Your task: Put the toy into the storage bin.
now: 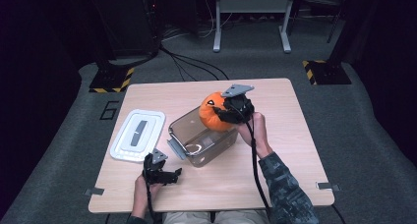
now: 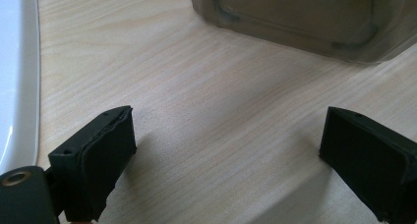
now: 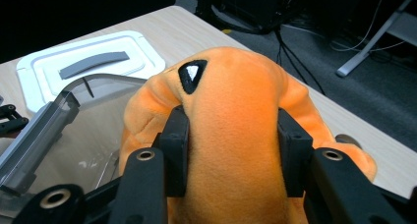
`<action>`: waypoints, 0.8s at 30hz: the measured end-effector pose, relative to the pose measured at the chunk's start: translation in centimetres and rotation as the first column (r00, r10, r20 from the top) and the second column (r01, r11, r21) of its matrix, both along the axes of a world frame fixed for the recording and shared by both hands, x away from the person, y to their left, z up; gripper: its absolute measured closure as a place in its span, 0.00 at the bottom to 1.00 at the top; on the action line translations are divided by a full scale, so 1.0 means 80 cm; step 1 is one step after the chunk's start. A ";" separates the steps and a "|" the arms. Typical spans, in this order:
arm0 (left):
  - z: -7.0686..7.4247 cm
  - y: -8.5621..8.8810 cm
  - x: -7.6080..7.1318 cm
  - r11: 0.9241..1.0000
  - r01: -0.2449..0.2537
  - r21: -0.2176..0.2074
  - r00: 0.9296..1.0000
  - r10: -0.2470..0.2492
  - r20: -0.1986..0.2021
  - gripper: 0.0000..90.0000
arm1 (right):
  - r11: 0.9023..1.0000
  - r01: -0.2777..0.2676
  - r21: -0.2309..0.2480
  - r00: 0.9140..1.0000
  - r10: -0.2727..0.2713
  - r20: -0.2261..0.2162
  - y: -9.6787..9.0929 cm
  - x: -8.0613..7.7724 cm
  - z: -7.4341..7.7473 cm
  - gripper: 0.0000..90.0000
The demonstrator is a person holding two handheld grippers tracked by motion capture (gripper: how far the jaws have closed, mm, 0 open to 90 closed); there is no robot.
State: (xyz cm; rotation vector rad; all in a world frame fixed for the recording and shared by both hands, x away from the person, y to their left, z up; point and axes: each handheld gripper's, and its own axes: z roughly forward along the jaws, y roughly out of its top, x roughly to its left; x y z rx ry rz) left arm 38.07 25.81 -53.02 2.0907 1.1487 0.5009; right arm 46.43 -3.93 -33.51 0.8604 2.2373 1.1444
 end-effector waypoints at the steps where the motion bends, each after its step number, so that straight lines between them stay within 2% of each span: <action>1: 0.000 0.000 0.000 1.000 0.000 0.000 1.000 0.000 0.000 0.07 | 1.000 0.000 0.000 1.000 0.000 -0.008 0.001 0.001 -0.002 0.64; 7: 0.000 0.000 0.000 1.000 -0.001 0.000 1.000 0.001 0.001 0.07 | 1.000 -0.007 -0.001 1.000 0.007 -0.028 0.005 0.006 -0.012 0.64; 12: 0.000 0.000 0.000 1.000 0.000 0.001 1.000 0.000 0.000 0.07 | 1.000 -0.010 0.008 0.998 0.010 -0.068 0.007 0.011 -0.018 0.63; 19: 0.000 0.000 0.000 1.000 0.002 0.001 1.000 -0.002 -0.003 0.07 | 1.000 -0.003 0.015 0.995 0.005 -0.102 0.006 0.018 -0.024 0.62; 24: 0.000 0.000 0.000 1.000 0.003 0.003 1.000 -0.003 -0.002 0.07 | 1.000 -0.005 0.019 0.993 0.007 -0.117 0.006 0.022 -0.029 0.61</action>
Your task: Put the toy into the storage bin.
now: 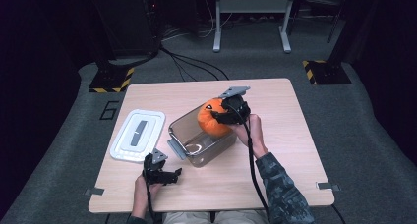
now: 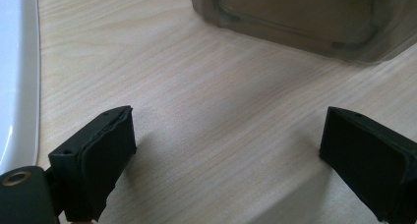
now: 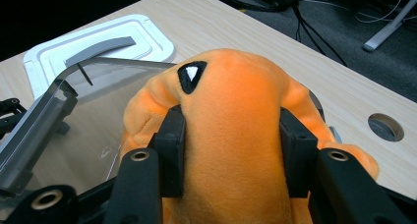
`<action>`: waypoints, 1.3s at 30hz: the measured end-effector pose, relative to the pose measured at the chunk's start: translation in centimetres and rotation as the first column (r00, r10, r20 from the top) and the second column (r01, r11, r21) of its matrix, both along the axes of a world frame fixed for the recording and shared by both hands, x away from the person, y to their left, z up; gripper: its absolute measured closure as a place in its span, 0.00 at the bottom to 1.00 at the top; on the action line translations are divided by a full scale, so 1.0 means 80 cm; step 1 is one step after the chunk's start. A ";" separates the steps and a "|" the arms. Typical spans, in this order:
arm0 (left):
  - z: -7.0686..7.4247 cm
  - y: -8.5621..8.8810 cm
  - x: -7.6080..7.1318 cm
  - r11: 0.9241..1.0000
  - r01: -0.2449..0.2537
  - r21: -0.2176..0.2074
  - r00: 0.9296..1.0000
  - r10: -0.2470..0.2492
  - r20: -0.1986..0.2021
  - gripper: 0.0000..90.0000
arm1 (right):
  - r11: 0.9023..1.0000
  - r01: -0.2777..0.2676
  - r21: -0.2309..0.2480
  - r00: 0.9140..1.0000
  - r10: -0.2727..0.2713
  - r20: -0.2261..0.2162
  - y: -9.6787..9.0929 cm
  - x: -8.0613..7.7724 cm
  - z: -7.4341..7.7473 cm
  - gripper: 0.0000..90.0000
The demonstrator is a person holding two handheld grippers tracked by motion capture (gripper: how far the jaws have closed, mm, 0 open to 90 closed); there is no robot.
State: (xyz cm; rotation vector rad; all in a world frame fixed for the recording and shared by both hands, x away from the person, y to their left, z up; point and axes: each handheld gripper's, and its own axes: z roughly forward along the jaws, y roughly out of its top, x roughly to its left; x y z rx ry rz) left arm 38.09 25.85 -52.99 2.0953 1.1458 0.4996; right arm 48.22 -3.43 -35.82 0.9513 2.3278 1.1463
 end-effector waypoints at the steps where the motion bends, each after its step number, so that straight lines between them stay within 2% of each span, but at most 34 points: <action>1: 0.000 0.000 0.000 1.000 0.000 0.000 1.000 0.000 0.000 0.07 | 1.000 0.003 0.002 1.000 -0.003 -0.002 0.001 0.000 -0.001 0.61; 8: 0.000 0.000 0.000 1.000 0.000 -0.002 1.000 0.000 -0.002 0.07 | 1.000 -0.003 -0.012 1.000 0.002 -0.017 0.004 0.004 -0.005 0.61; 19: 0.000 0.000 0.000 1.000 -0.001 -0.003 1.000 0.001 -0.002 0.07 | 1.000 0.004 -0.002 0.997 -0.005 -0.073 0.007 0.011 -0.018 0.58; 25: 0.000 0.000 0.000 1.000 -0.001 -0.002 1.000 0.001 -0.001 0.07 | 1.000 -0.001 -0.009 0.997 0.000 -0.076 0.008 0.013 -0.022 0.55; 29: 0.000 0.000 0.000 1.000 -0.004 -0.005 1.000 0.004 0.000 0.07 | 0.999 -0.010 -0.033 0.996 0.007 -0.094 0.010 0.017 -0.025 0.48; 32: 0.000 0.000 0.000 1.000 -0.004 -0.005 1.000 0.004 0.000 0.07 | 0.998 -0.014 -0.062 0.992 0.006 -0.129 0.015 0.021 -0.031 0.44; 35: 0.000 0.000 0.000 1.000 -0.004 -0.005 1.000 0.004 0.001 0.07 | 0.997 -0.012 -0.080 0.988 -0.001 -0.156 0.019 0.024 -0.036 0.41; 39: 0.000 0.000 0.000 1.000 -0.004 -0.005 1.000 0.004 0.001 0.07 | 0.995 -0.022 -0.100 0.986 0.005 -0.169 0.023 0.027 -0.039 0.39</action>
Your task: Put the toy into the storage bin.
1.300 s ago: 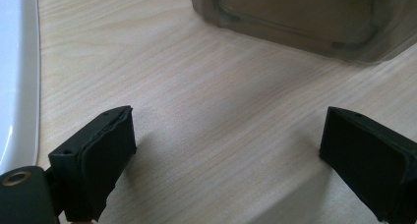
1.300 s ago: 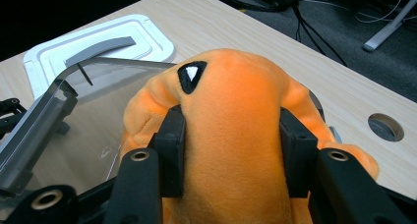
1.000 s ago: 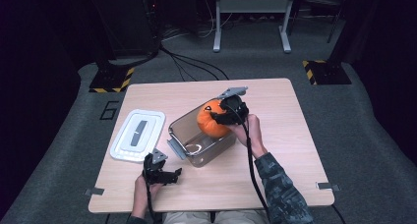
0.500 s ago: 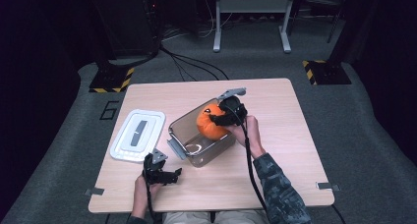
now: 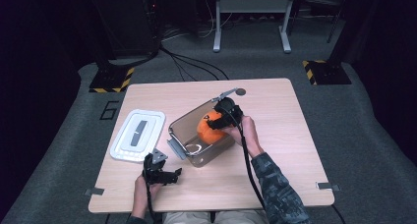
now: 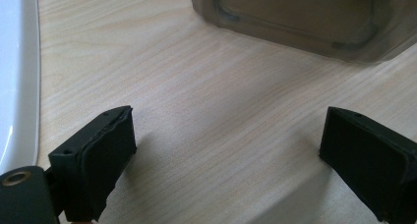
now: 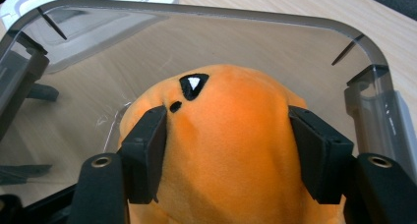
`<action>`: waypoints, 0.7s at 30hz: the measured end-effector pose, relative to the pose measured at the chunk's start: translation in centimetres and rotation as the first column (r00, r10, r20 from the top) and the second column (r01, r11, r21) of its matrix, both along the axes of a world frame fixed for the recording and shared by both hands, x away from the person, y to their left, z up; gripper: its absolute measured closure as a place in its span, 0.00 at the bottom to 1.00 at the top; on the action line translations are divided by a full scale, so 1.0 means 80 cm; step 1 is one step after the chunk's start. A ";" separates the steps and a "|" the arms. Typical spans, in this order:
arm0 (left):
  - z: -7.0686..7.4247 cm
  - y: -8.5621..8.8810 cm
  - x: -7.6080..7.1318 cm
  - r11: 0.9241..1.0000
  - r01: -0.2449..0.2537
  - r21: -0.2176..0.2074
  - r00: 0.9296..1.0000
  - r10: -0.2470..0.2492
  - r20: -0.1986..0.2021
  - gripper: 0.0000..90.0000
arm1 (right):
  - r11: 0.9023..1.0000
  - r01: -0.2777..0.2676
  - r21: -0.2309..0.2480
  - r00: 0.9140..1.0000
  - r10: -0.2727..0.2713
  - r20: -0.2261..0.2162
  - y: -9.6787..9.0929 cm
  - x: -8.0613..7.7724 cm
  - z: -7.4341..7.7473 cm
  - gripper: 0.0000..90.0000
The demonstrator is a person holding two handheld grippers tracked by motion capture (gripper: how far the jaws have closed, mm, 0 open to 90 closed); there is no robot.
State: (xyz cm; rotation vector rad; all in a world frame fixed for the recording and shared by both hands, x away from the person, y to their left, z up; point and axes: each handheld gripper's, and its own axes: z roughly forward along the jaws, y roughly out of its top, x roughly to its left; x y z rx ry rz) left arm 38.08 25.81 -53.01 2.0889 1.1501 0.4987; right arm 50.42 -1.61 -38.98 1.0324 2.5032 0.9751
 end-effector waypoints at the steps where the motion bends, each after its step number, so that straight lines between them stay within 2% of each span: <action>1: 0.000 0.000 0.000 1.000 0.000 0.000 1.000 0.000 0.001 0.07 | 1.000 0.005 0.001 1.000 -0.005 0.000 0.001 0.001 -0.001 0.39; 8: 0.000 0.000 0.000 1.000 -0.002 0.000 1.000 0.002 0.003 0.07 | 1.000 0.005 -0.022 0.999 -0.006 -0.045 0.005 0.007 -0.008 0.37; 9: 0.000 0.000 0.000 1.000 -0.002 0.000 1.000 0.002 0.003 0.07 | 1.000 0.008 -0.030 0.998 -0.010 -0.065 0.006 0.007 -0.010 0.36; 12: 0.000 0.000 0.000 1.000 -0.002 0.000 1.000 0.002 0.003 0.07 | 0.999 -0.002 -0.046 0.998 -0.001 -0.070 0.010 0.009 -0.013 0.34; 21: 0.000 0.000 0.000 1.000 -0.002 0.000 1.000 0.002 0.003 0.07 | 0.999 0.012 -0.034 0.996 -0.015 -0.088 0.007 0.009 -0.009 0.26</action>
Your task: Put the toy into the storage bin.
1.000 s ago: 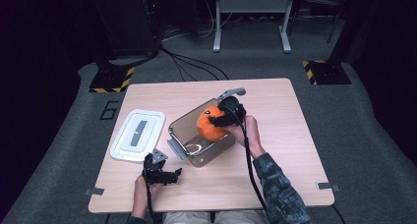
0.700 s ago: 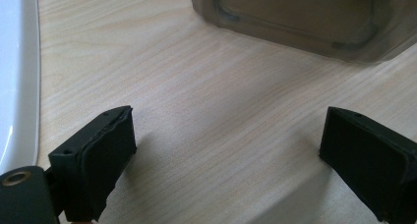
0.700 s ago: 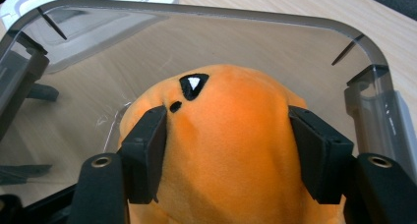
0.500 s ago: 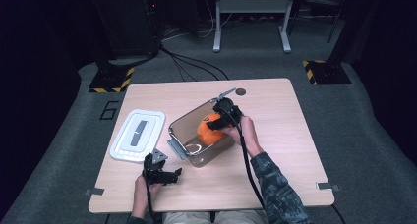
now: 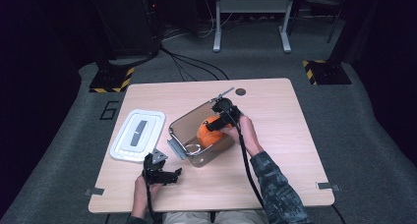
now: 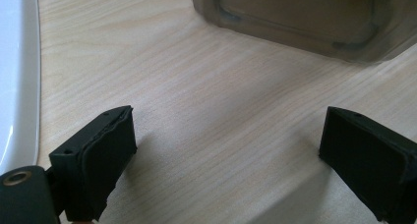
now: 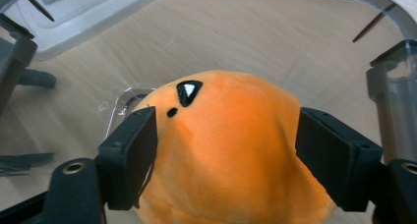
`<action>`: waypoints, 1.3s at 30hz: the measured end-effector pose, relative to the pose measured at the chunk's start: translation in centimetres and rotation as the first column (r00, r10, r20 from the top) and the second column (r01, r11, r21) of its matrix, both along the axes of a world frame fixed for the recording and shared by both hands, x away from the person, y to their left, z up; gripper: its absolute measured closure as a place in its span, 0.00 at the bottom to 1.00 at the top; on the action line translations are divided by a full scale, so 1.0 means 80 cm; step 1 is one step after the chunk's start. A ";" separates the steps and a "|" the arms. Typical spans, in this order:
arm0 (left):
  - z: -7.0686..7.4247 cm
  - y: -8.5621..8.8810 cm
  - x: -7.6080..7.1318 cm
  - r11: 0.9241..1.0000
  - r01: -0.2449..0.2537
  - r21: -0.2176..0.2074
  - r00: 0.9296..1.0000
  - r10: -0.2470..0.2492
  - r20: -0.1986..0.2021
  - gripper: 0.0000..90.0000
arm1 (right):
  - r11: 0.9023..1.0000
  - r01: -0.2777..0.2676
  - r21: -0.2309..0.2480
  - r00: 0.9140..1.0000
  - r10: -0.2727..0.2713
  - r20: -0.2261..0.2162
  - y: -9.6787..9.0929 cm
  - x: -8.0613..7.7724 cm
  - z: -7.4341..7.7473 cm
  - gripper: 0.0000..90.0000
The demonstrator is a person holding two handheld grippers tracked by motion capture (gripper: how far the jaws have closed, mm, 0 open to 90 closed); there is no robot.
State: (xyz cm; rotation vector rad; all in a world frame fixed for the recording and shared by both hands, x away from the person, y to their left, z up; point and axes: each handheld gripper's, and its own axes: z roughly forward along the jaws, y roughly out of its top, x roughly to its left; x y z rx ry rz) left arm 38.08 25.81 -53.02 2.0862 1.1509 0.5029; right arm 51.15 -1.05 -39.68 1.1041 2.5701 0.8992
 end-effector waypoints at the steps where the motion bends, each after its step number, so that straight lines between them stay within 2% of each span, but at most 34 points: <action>1: 0.000 0.000 0.000 1.000 0.000 0.000 1.000 0.000 0.000 0.07 | 1.000 0.001 0.004 1.000 -0.001 0.001 -0.001 0.000 0.001 0.24; 7: 0.000 0.000 0.000 1.000 0.003 0.000 1.000 -0.003 -0.003 0.07 | 0.999 0.005 0.032 1.000 -0.005 0.015 -0.014 -0.004 0.011 0.18; 18: 0.000 0.000 0.000 1.000 0.002 0.000 1.000 -0.002 -0.003 0.07 | 0.995 -0.016 0.102 0.994 0.005 0.111 -0.043 -0.023 0.034 0.13; 21: 0.000 0.000 0.000 1.000 0.002 0.000 1.000 -0.002 -0.003 0.07 | 0.994 -0.009 0.111 0.993 -0.004 0.120 -0.049 -0.027 0.037 0.11; 22: 0.000 0.000 0.000 1.000 0.002 -0.001 1.000 -0.002 -0.003 0.07 | 0.992 -0.012 0.125 0.988 -0.008 0.156 -0.059 -0.032 0.039 0.08; 26: 0.000 0.000 0.000 1.000 0.002 0.000 1.000 -0.002 -0.003 0.07 | 0.989 0.008 0.147 0.982 -0.036 0.187 -0.079 -0.040 0.042 0.03; 33: 0.000 0.000 0.000 1.000 0.001 -0.001 1.000 -0.001 -0.002 0.07 | 0.985 0.049 0.163 0.969 -0.086 0.231 -0.118 -0.052 0.040 0.00; 39: 0.000 0.000 0.000 1.000 -0.001 -0.001 1.000 0.001 -0.003 0.07 | 0.982 0.093 0.166 0.959 -0.133 0.252 -0.153 -0.064 0.029 0.00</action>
